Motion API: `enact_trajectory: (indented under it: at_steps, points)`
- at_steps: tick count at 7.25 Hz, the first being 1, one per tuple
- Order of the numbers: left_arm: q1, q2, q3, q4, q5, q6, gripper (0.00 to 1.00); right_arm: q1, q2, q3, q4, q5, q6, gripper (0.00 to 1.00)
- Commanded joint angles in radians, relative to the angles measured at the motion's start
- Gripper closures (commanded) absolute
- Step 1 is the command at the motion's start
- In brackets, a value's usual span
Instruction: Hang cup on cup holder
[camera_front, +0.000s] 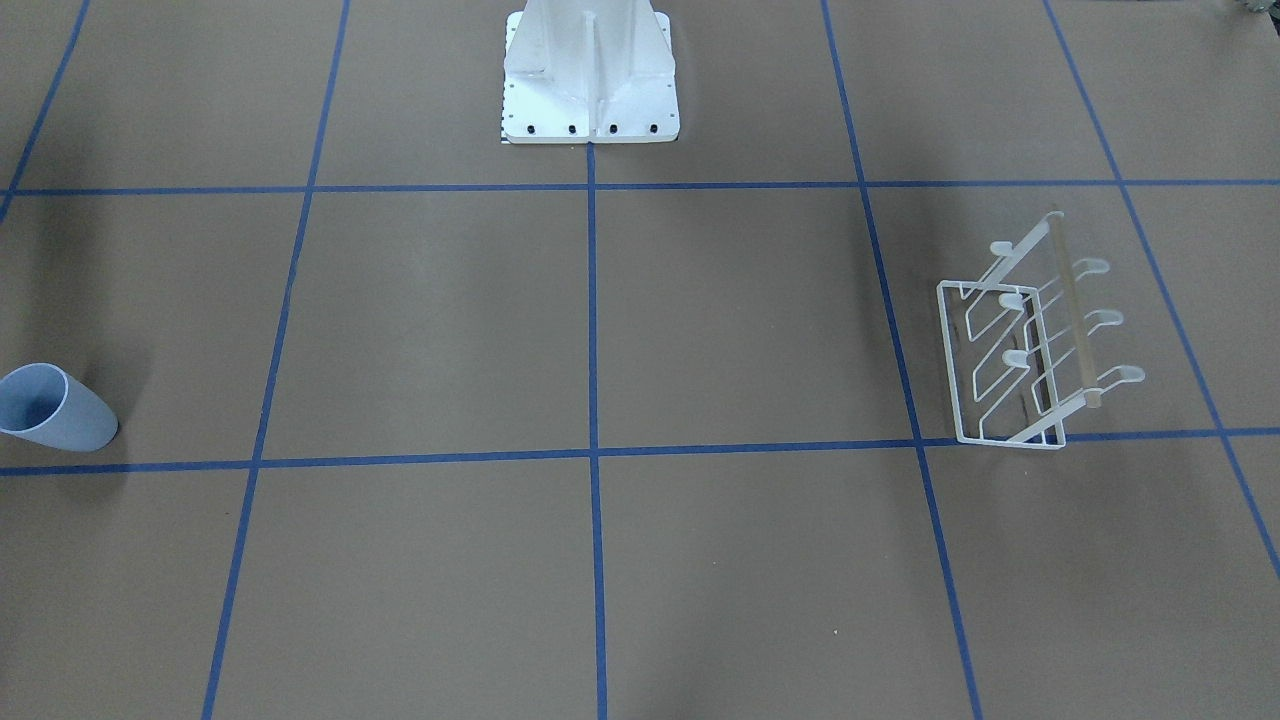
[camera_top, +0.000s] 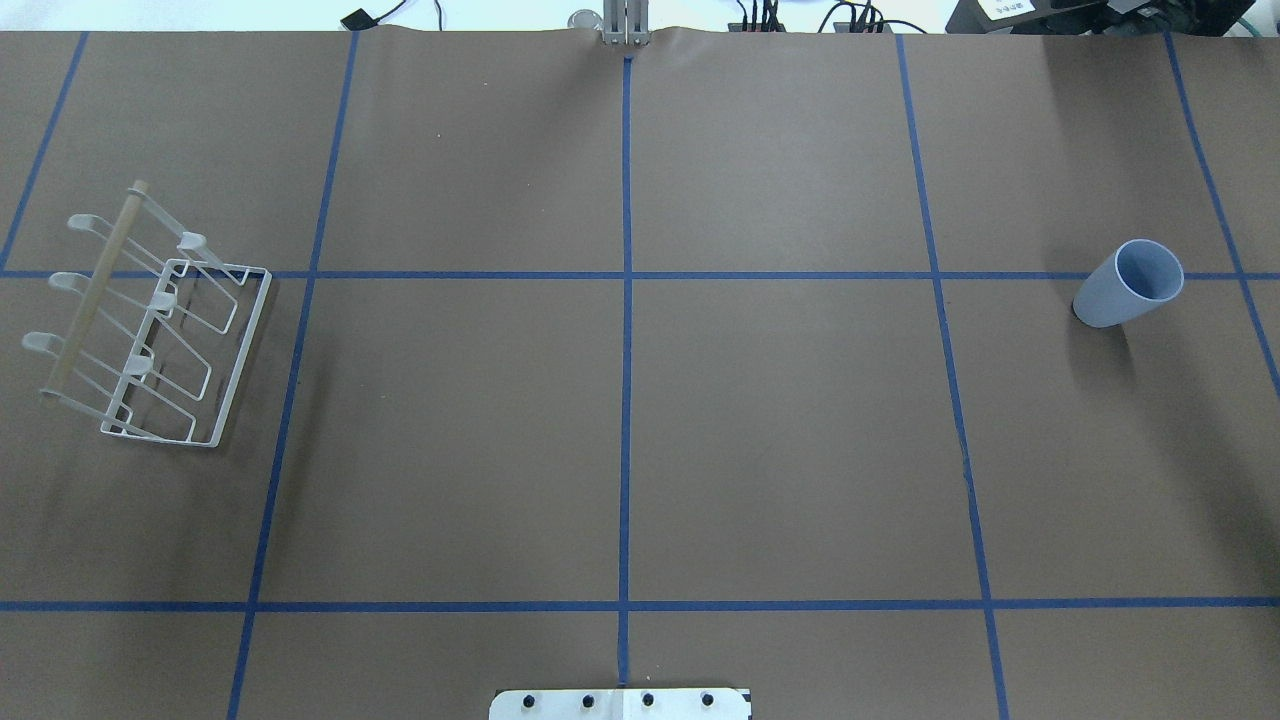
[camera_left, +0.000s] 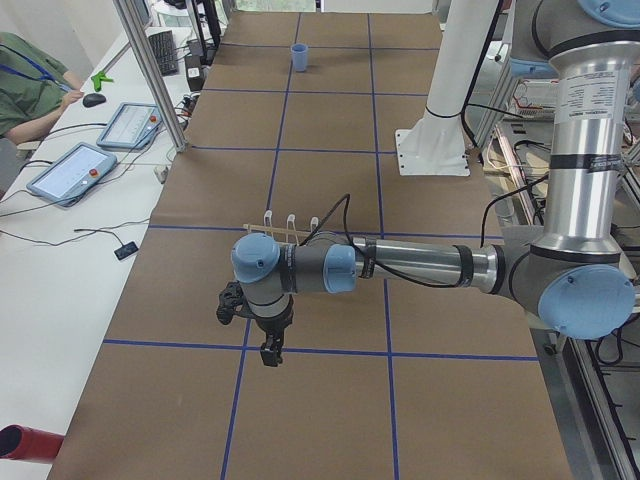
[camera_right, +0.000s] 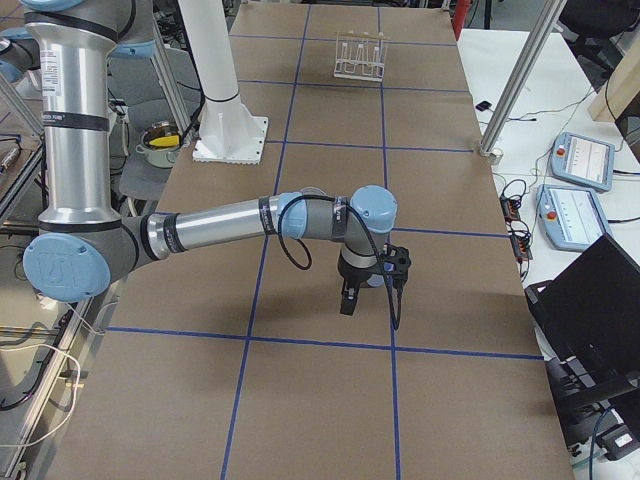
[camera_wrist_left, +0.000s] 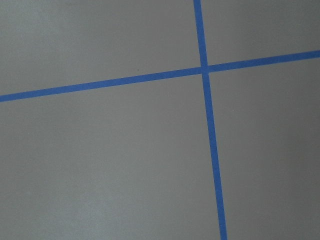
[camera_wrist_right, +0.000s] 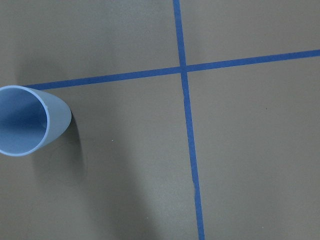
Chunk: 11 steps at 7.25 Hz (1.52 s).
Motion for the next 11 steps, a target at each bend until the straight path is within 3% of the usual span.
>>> enact_trajectory:
  at_steps: [1, 4, 6, 9, 11]
  points:
    - [0.000, 0.000, -0.001, -0.003, 0.000, 0.000, 0.02, 0.001, -0.001, -0.003, 0.000, 0.000, -0.006, 0.00]
    - [-0.004, -0.014, -0.009, 0.000, 0.000, -0.009, 0.02, -0.001, 0.003, 0.004, 0.002, 0.002, 0.002, 0.00]
    - [-0.013, -0.018, -0.014, -0.003, 0.000, -0.009, 0.02, -0.001, 0.016, -0.007, 0.027, -0.047, 0.011, 0.00]
    - [-0.012, -0.032, -0.028, -0.012, 0.005, -0.014, 0.02, -0.005, 0.057, -0.050, 0.153, -0.040, 0.020, 0.00]
    - [-0.012, -0.083, -0.028, -0.035, 0.011, -0.023, 0.02, -0.010, 0.051, -0.151, 0.387, 0.015, 0.031, 0.00]
